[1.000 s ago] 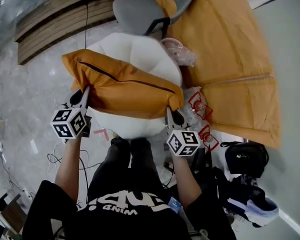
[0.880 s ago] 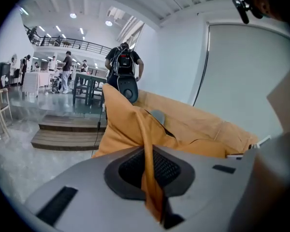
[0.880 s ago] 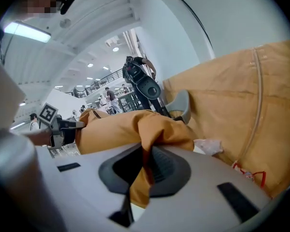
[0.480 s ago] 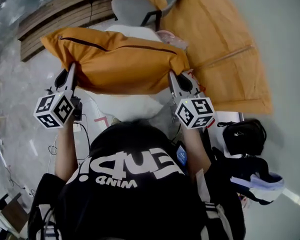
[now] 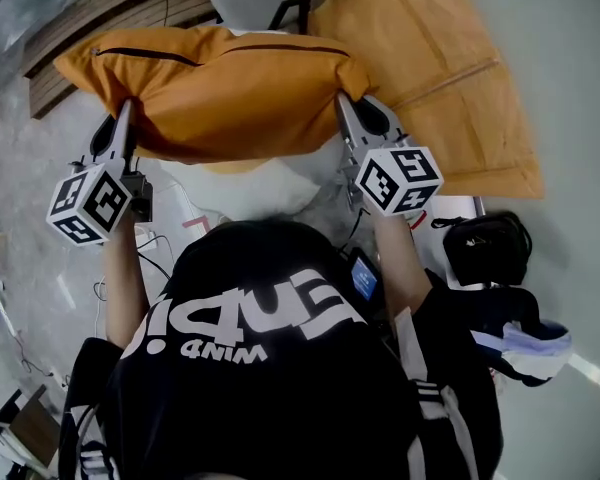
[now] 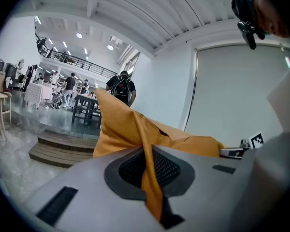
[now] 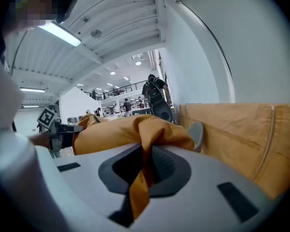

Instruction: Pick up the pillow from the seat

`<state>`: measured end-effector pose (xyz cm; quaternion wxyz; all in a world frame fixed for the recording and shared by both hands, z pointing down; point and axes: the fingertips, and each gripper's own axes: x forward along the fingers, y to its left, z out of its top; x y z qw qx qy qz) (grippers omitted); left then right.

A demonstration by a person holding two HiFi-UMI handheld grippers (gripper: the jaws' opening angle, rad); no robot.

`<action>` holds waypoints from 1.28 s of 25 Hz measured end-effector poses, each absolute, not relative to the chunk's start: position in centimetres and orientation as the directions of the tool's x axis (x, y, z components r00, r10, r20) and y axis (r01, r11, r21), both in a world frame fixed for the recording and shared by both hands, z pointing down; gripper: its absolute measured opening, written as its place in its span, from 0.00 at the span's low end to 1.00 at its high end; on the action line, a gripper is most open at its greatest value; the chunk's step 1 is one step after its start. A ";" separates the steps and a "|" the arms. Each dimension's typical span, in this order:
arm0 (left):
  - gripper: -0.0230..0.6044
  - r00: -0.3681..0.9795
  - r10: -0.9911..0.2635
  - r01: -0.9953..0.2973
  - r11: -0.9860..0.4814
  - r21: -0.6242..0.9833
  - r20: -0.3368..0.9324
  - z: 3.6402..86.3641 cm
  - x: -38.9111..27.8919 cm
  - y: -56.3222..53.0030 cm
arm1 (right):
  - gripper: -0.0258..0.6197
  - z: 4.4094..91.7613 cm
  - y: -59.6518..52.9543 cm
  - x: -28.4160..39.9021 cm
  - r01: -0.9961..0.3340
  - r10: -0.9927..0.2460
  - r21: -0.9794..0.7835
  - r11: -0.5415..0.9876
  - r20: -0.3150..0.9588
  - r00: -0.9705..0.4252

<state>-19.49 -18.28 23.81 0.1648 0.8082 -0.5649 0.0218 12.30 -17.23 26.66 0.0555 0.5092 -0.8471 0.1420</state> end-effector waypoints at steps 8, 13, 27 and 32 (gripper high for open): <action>0.07 0.366 -0.902 -0.919 -0.312 0.242 0.229 23.9 -19.4 -18.5 | 0.11 26.9 -17.7 12.3 -0.885 -0.851 -0.178 0.431 0.244 -0.464; 0.07 0.366 -0.901 -0.920 -0.313 0.237 0.230 24.0 -19.5 -18.6 | 0.11 27.2 -17.8 12.1 -0.884 -0.851 -0.176 0.433 0.243 -0.465; 0.07 0.371 -0.899 -0.918 -0.316 0.241 0.234 24.3 -19.6 -18.6 | 0.11 27.2 -17.8 12.1 -0.886 -0.854 -0.175 0.429 0.242 -0.461; 0.07 0.367 -0.899 -0.920 -0.313 0.237 0.238 24.4 -19.8 -18.6 | 0.11 27.5 -17.9 11.9 -0.884 -0.851 -0.178 0.433 0.243 -0.466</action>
